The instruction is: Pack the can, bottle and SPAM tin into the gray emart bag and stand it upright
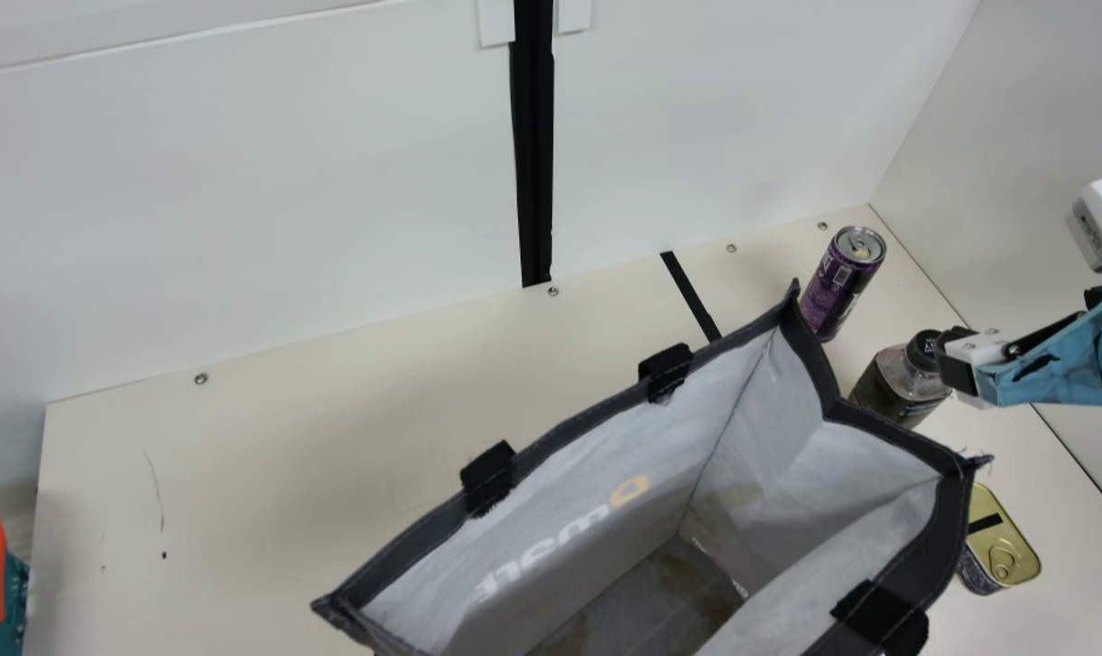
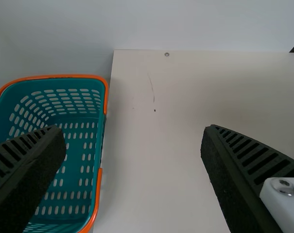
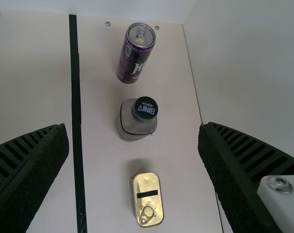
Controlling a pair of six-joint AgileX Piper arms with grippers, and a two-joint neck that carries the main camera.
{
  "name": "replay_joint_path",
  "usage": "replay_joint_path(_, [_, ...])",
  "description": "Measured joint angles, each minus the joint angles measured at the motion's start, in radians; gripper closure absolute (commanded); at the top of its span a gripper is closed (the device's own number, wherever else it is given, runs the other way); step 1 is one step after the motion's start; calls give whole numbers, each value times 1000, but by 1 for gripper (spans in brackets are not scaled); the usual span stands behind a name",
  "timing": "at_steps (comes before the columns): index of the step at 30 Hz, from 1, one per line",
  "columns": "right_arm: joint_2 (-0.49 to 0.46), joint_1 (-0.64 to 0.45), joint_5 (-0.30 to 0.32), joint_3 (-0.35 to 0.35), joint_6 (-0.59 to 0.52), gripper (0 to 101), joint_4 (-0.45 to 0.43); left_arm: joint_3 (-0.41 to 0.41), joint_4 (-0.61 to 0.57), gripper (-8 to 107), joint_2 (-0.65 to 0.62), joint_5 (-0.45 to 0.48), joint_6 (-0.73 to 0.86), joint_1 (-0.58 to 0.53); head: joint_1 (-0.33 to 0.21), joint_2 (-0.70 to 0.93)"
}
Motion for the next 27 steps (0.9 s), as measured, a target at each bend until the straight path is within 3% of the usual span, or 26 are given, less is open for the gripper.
replay_joint_path(16, [0,0,0,0,0,6,0,-11,4,9,5,-2,0,-15,0,-2])
replay_joint_path(27, [0,0,0,0,0,6,0,-93,8,9,55,-10,0,-81,0,0])
